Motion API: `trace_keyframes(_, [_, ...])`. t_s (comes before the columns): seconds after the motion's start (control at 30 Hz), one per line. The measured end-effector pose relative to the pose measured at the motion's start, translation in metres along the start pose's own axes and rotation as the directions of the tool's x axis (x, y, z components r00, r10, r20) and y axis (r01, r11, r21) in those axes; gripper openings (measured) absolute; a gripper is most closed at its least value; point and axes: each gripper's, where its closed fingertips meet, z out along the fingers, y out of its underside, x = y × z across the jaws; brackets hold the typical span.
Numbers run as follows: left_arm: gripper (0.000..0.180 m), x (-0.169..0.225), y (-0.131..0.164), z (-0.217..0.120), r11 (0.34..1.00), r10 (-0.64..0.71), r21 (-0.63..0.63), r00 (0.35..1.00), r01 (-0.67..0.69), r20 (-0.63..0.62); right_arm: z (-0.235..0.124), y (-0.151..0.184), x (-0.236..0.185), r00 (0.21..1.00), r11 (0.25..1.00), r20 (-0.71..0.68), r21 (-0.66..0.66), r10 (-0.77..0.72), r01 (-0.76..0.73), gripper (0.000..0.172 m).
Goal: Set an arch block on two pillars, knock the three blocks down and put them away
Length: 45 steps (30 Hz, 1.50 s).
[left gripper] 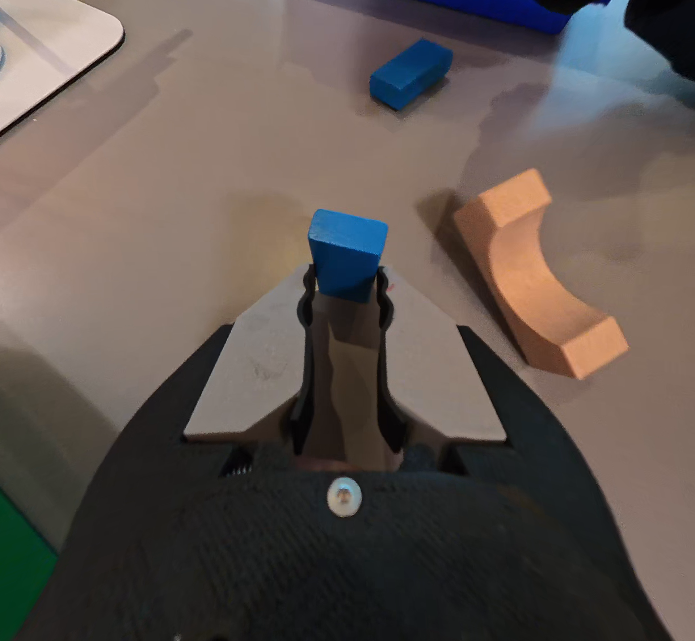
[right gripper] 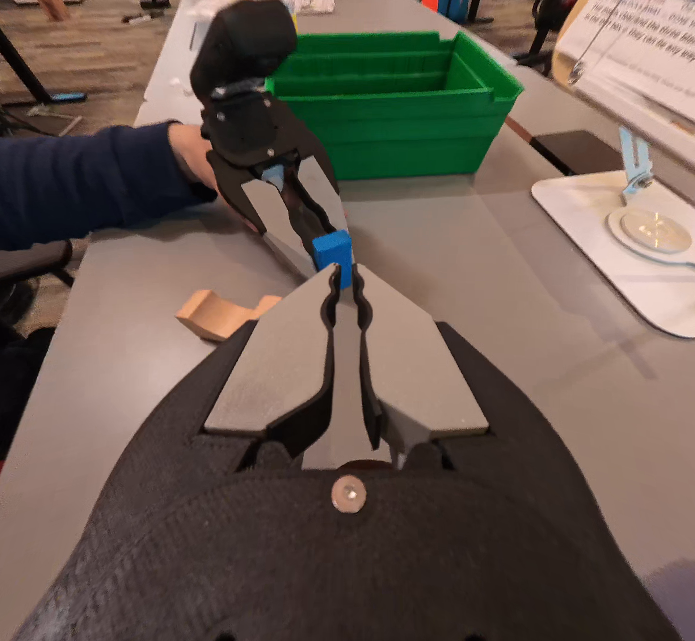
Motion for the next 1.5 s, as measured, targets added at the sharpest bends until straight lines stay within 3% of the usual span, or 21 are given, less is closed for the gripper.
trace_keyframes(0.07, [0.030,-0.001,0.002,0.000,1.000,0.013,-0.012,1.000,-0.012,0.025,0.005,0.010,-0.003,1.000,0.998,-0.004,-0.060,-0.020,0.020,0.006])
trace_keyframes(0.17, [0.031,-0.003,0.007,-0.003,0.999,0.019,-0.027,0.997,-0.017,0.077,0.007,0.030,0.010,0.987,0.980,-0.129,-0.187,-0.096,0.071,0.010])
trace_keyframes(0.4, [0.031,0.002,0.010,-0.012,1.000,-0.012,-0.007,0.997,0.013,0.073,-0.007,0.082,0.049,0.910,0.903,-0.374,-0.430,-0.177,-0.001,0.032])
trace_keyframes(0.5, [0.031,0.004,0.011,-0.017,1.000,-0.025,0.009,0.997,0.025,0.069,-0.019,0.097,0.064,0.872,0.876,-0.458,-0.476,-0.174,-0.075,0.036])
trace_keyframes(0.67, [0.031,0.004,0.010,-0.021,0.998,-0.049,0.030,0.996,0.047,0.070,-0.029,0.113,0.070,0.872,0.853,-0.481,-0.489,-0.090,-0.181,0.044])
trace_keyframes(0.83, [0.031,0.006,0.013,-0.020,0.999,-0.040,0.011,0.997,0.039,0.066,-0.023,0.123,0.056,0.918,0.847,-0.392,-0.466,0.063,-0.257,0.034])
trace_keyframes(0.97, [0.031,0.008,0.015,-0.019,0.999,-0.038,0.001,0.998,0.038,0.059,-0.003,0.113,0.033,0.958,0.871,-0.274,-0.446,0.089,-0.208,0.034])
trace_keyframes(1.2, [0.032,0.010,0.016,-0.019,0.999,-0.040,-0.007,0.998,0.040,0.054,0.009,0.093,0.007,0.994,0.916,-0.113,-0.400,-0.006,-0.040,0.031])
trace_keyframes(1.5, [0.032,0.013,0.019,-0.016,0.999,-0.028,-0.035,0.999,0.029,0.044,0.005,0.101,0.011,0.978,0.861,-0.043,-0.484,-0.204,0.158,0.044])
